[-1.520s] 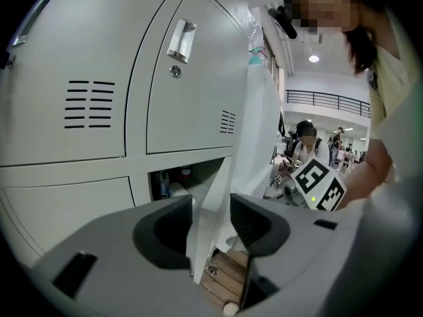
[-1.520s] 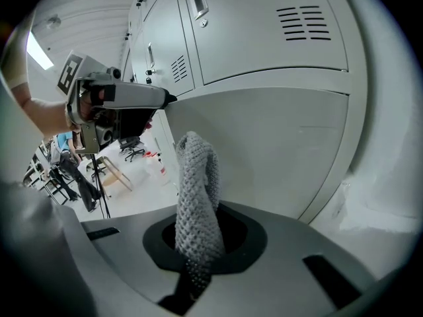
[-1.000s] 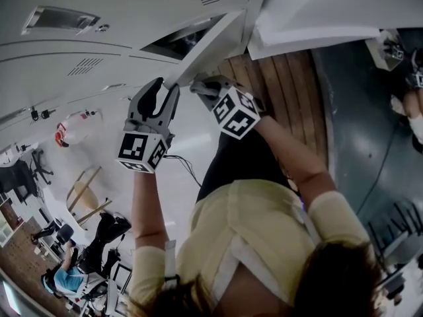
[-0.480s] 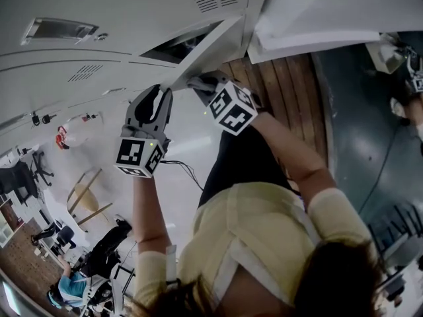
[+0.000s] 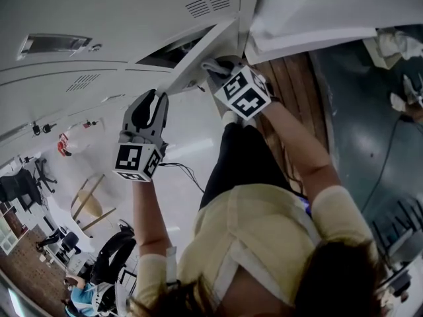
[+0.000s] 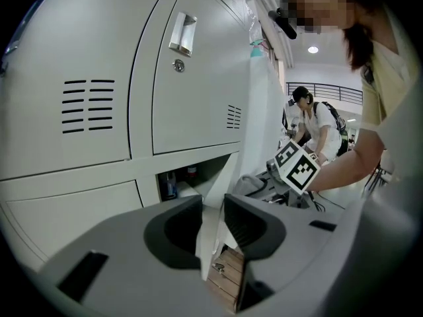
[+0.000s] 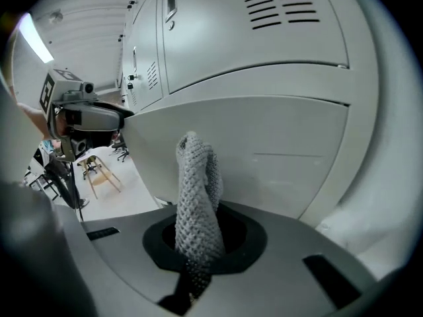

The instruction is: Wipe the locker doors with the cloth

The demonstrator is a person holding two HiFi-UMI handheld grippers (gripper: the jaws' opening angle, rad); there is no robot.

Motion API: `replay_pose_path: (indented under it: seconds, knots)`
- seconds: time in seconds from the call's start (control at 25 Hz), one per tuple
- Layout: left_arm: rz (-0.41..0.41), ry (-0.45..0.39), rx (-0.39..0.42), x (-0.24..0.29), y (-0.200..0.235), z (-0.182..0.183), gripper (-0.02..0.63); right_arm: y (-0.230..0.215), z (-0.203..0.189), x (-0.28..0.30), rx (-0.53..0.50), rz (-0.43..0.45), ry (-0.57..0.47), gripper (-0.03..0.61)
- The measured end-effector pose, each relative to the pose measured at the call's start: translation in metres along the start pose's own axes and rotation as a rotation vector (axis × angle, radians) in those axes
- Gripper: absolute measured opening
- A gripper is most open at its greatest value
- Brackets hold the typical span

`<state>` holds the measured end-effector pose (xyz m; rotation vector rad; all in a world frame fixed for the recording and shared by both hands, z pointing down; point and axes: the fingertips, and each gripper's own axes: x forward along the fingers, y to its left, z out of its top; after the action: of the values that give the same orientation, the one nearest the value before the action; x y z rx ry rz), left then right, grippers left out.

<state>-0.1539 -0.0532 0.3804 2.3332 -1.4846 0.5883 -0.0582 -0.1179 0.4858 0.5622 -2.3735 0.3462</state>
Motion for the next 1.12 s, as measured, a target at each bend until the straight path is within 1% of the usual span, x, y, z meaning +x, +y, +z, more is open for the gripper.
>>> replay_pose_path:
  seconds: [0.2, 0.48, 0.6, 0.72, 0.84, 0.92, 1.04, 1.12]
  knots:
    - [-0.003, 0.001, 0.004, 0.000, 0.000, 0.000, 0.103, -0.041, -0.006, -0.006, 0.024, -0.082, 0.026, 0.012]
    - [-0.009, 0.001, 0.011, 0.000, -0.003, -0.001, 0.104, -0.090, -0.016, -0.013, 0.096, -0.192, 0.055, 0.012]
    - [-0.015, 0.004, 0.024, 0.001, -0.006, -0.002, 0.104, -0.104, -0.019, -0.015, 0.138, -0.240, 0.060, 0.012]
    - [-0.017, 0.007, 0.031, 0.001, -0.009, -0.002, 0.104, -0.109, -0.021, -0.018, 0.173, -0.261, 0.052, 0.012]
    - [-0.018, 0.005, 0.027, 0.002, -0.009, -0.003, 0.104, -0.100, -0.019, -0.025, 0.180, -0.248, 0.032, 0.012]
    - [-0.018, 0.002, 0.025, 0.002, -0.008, -0.002, 0.104, -0.085, -0.016, -0.029, 0.175, -0.218, 0.013, 0.012]
    - [-0.016, 0.002, 0.018, 0.001, -0.008, -0.003, 0.104, -0.046, -0.016, -0.030, 0.149, -0.145, 0.000, 0.012]
    - [-0.018, 0.000, 0.017, 0.001, -0.007, -0.003, 0.104, -0.015, -0.019, -0.024, 0.109, -0.084, 0.007, 0.012]
